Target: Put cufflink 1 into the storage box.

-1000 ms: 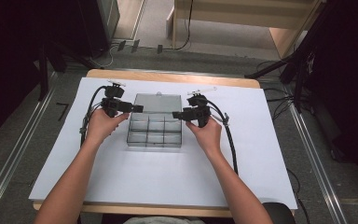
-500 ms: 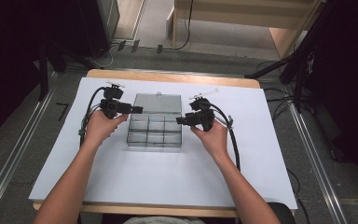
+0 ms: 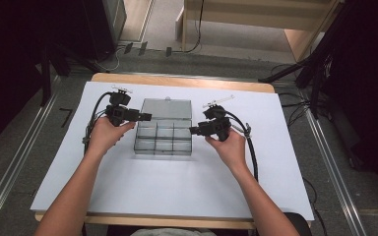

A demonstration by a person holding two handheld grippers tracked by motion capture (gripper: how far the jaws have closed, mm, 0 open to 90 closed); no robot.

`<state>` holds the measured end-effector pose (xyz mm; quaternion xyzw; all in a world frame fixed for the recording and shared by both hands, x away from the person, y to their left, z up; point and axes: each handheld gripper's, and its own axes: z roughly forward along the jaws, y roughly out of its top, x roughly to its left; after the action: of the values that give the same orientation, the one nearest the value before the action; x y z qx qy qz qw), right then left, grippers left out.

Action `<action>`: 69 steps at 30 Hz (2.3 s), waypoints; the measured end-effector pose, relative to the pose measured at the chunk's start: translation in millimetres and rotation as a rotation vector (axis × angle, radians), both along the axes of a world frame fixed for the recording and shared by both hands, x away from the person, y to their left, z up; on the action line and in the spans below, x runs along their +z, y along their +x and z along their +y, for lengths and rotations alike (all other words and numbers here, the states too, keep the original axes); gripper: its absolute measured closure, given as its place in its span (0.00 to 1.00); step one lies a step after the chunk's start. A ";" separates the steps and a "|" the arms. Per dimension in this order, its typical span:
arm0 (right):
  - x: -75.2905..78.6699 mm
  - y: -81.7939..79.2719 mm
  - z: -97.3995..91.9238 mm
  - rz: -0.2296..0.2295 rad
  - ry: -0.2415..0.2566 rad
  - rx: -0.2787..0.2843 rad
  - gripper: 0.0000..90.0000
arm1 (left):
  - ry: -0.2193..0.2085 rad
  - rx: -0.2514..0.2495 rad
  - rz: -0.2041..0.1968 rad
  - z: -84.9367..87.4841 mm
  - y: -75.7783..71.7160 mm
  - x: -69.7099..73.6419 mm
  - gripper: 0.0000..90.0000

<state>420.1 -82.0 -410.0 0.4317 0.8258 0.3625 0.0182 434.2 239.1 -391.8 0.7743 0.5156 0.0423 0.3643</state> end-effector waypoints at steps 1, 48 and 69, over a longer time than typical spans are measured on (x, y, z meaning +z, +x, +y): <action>0.4 -0.4 -1.1 -0.002 -0.002 0.000 0.59 | 0.002 -0.002 0.001 0.2 -0.6 0.5 0.38; -13.5 1.7 -43.9 0.062 -0.178 -0.022 0.66 | 0.004 -0.014 0.007 6.2 -2.4 1.8 0.39; -19.8 1.6 -53.7 0.088 -0.204 -0.046 0.68 | 0.011 -0.013 0.021 7.7 -1.0 -1.3 0.39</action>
<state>421.7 -135.6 -429.8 0.4618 0.8483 0.2568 0.0342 433.2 246.9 -393.1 0.7801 0.5142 0.0344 0.3549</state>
